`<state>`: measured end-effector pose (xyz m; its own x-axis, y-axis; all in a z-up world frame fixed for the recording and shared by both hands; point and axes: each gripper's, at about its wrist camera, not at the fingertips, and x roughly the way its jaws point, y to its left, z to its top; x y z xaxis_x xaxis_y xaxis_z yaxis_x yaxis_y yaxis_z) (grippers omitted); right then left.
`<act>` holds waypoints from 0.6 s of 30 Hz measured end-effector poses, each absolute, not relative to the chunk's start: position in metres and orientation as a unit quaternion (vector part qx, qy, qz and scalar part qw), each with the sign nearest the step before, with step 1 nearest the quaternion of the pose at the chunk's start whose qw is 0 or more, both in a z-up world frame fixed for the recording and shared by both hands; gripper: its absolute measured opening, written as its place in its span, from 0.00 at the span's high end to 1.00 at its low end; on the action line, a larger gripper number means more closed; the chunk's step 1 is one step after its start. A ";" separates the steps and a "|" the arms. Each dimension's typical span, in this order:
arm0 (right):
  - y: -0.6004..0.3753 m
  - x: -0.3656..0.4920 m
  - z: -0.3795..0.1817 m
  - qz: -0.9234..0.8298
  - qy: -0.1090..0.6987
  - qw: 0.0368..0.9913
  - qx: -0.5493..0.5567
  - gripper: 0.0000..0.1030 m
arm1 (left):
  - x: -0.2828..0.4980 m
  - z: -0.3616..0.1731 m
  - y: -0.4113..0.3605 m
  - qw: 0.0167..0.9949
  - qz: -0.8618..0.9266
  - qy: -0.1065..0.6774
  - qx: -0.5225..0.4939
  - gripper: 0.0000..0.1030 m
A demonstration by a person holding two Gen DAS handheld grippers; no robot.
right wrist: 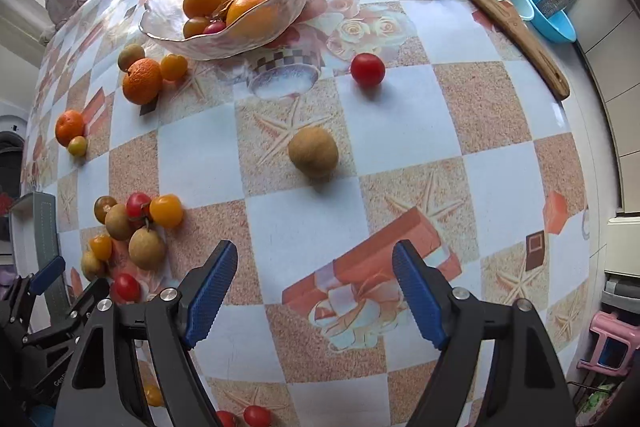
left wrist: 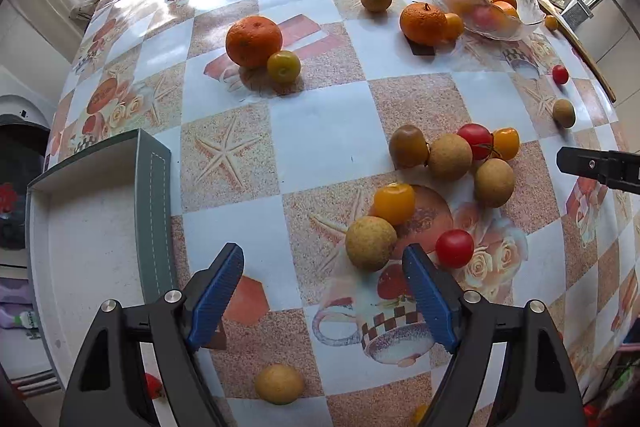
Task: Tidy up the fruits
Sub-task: 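Move the left gripper back to the fruits on the table, then grasp a brown round fruit with the left gripper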
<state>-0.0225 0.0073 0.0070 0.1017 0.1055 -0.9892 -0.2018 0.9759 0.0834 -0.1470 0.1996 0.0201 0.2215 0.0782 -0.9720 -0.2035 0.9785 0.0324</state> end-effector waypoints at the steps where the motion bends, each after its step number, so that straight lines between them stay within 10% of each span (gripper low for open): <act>1: 0.007 -0.018 0.005 0.104 0.661 0.742 -0.036 0.25 | -0.146 0.019 0.198 0.780 0.091 0.617 -0.052 0.20; 9: 0.022 0.011 0.004 0.120 0.639 0.757 -0.065 0.43 | -0.134 0.013 0.193 0.776 0.104 0.619 -0.061 0.20; 15: 0.023 0.018 0.005 0.122 0.632 0.761 -0.080 0.74 | -0.129 0.017 0.185 0.781 0.088 0.616 -0.061 0.45; 18: 0.023 0.020 0.007 0.129 0.634 0.759 -0.073 0.74 | -0.130 0.020 0.181 0.782 0.076 0.615 -0.071 0.64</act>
<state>0.0196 0.0225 0.0066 0.1621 0.1028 -0.9814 -0.2879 0.9562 0.0526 -0.1296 0.1807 0.0201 0.2322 0.0309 -0.9722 -0.2052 0.9786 -0.0179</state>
